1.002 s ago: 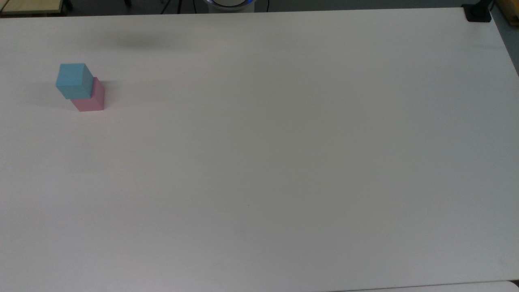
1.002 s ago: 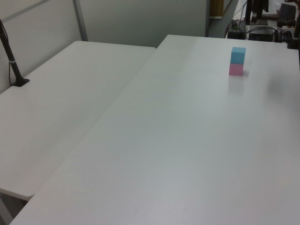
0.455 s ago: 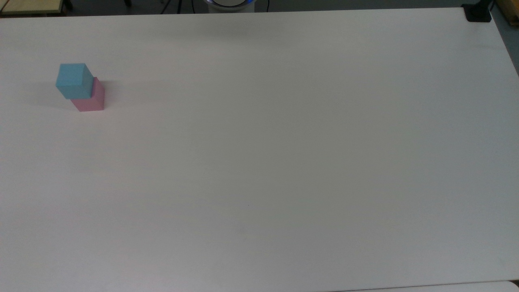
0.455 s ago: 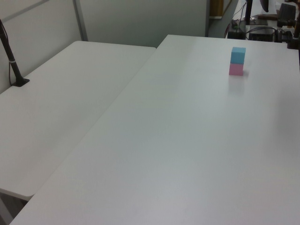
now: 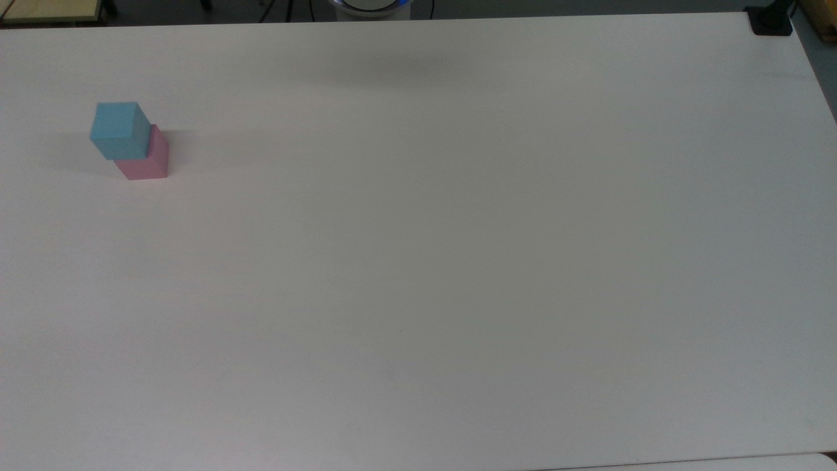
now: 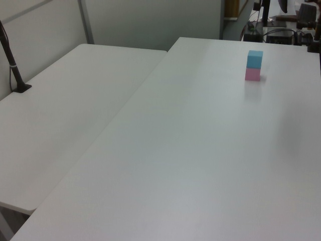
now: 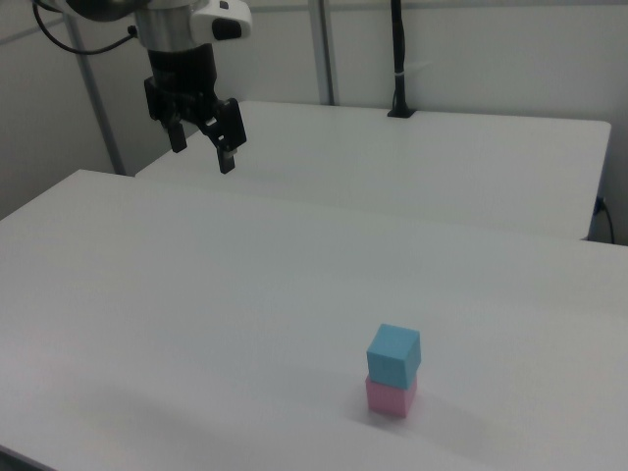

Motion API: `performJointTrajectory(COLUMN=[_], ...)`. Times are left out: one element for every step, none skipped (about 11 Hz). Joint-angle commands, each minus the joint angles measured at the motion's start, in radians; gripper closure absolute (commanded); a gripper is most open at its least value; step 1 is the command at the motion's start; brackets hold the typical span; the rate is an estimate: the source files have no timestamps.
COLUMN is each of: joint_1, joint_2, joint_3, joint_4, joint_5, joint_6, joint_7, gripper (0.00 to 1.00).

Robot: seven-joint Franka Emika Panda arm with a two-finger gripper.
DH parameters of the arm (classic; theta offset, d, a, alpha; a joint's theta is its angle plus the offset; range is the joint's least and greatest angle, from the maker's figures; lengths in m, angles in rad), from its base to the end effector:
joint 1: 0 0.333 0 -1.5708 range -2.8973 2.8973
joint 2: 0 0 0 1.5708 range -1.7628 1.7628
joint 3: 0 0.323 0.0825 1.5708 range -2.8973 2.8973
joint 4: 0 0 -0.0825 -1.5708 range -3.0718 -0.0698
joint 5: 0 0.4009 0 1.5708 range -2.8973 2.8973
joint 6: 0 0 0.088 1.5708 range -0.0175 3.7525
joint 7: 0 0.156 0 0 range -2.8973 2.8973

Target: Put blue cube on pink cube

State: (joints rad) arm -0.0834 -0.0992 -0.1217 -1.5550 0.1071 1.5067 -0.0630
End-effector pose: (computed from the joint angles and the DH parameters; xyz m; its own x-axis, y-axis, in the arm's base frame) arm 0.5264 -0.0953 0.6399 0.9892 -0.1350 0.0579 -0.1277 -0.9852 -0.1147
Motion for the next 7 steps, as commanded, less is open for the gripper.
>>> performJointTrajectory(joint_1=[0.034, 0.053, 0.054, 0.054, 0.053, 0.051, 0.047], joint_2=[-0.002, 0.000, -0.002, -0.002, -0.002, 0.001, 0.001], joint_3=[-0.021, -0.021, -0.021, -0.023, -0.024, -0.032, -0.033], joint_4=[-0.036, -0.040, -0.042, -0.042, -0.042, -0.042, -0.043], joint_5=[-0.018, -0.023, -0.030, -0.033, -0.040, -0.044, -0.044], joint_6=[0.085, 0.095, 0.096, 0.096, 0.095, 0.096, 0.096], joint_7=[-0.003, 0.011, 0.014, 0.009, -0.009, -0.023, -0.030], gripper=[0.00, 0.00, 0.00, 0.00, 0.00, 0.00, 0.00])
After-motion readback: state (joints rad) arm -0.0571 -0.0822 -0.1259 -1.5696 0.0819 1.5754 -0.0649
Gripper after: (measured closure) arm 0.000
